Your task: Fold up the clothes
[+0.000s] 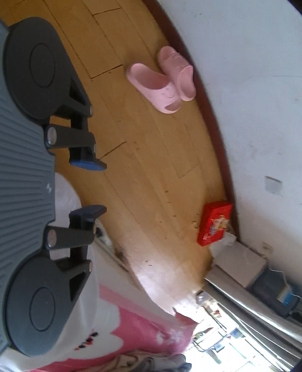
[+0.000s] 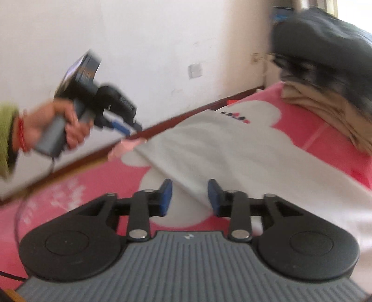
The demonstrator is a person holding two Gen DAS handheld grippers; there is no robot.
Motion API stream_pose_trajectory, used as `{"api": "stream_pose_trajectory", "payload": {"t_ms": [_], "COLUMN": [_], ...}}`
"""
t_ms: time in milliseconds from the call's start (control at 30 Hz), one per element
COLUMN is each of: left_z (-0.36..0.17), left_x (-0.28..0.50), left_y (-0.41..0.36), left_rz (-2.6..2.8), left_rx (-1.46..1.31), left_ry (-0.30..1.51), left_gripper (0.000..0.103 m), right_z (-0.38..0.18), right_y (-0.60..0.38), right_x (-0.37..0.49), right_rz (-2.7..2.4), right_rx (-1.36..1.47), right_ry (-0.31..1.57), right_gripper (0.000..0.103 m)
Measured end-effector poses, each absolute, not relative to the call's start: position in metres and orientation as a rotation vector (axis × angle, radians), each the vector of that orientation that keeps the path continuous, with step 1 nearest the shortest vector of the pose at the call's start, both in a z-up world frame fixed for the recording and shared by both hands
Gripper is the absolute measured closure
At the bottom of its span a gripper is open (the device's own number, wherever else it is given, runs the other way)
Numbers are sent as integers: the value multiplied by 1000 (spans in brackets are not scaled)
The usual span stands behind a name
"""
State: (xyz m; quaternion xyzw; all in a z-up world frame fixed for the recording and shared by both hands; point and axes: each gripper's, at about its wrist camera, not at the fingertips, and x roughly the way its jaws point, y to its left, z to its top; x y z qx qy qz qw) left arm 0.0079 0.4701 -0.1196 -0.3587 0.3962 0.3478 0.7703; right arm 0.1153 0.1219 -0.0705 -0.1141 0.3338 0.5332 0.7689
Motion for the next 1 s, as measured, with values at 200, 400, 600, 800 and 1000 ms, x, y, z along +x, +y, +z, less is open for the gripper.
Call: {"api": "stream_pose_trajectory", "payload": {"t_ms": [200,400,600,800,1000], "left_z": [-70,-23,-34,-79,-97], "left_x": [24,80,162,214,232], "left_y": [422,317,194,127,109], "left_rz": [668,336,38,-40,-84], "left_rx": [-554,-324,-183,-42,27], "left_ry": [765,667,724,772,752], "left_gripper": [58,53,51,53,50], "right_z": [-44,-32,-32,-49,-82], "right_y": [43,-55,-112,-160,-180], "right_x": [80,68,141,243,298], "right_rz": [1027,725,442,267,158], "right_rx": [-15,3,-43,319,507], "right_ry": [747,737,704,792,887], "right_gripper": [60,59,62,61,60]}}
